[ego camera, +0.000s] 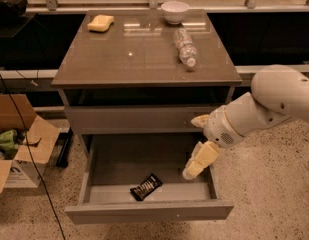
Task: Pick rxbar chocolate from middle drawer and place on counter
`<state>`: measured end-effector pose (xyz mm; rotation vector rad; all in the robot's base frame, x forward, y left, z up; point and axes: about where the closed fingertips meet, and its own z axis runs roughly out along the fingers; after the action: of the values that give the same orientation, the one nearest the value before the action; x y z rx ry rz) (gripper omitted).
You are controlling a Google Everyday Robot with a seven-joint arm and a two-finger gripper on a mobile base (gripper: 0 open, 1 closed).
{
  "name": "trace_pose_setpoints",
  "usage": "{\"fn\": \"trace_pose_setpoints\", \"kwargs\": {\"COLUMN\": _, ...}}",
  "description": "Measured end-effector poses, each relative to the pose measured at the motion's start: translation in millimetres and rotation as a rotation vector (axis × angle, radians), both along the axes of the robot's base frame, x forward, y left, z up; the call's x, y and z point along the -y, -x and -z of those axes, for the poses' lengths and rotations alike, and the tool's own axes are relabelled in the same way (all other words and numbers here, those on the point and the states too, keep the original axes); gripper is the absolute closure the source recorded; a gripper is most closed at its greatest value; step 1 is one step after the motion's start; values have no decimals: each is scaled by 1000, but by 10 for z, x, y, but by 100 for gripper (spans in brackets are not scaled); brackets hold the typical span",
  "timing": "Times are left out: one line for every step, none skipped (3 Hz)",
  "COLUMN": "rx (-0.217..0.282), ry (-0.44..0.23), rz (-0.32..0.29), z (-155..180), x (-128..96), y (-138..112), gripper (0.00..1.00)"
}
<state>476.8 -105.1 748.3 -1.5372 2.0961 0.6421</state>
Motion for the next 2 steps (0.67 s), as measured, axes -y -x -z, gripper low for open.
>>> {"fn": "trace_pose_setpoints", "kwargs": {"rx": -79, "ry": -48, "rz": 26, "z": 392, "x": -171, "y": 18, "gripper": 0}}
{"fn": "trace_pose_setpoints", "kwargs": {"rx": -167, "ry": -133, "rz": 91, "z": 1007, "x": -441, "y": 66, "gripper": 0}}
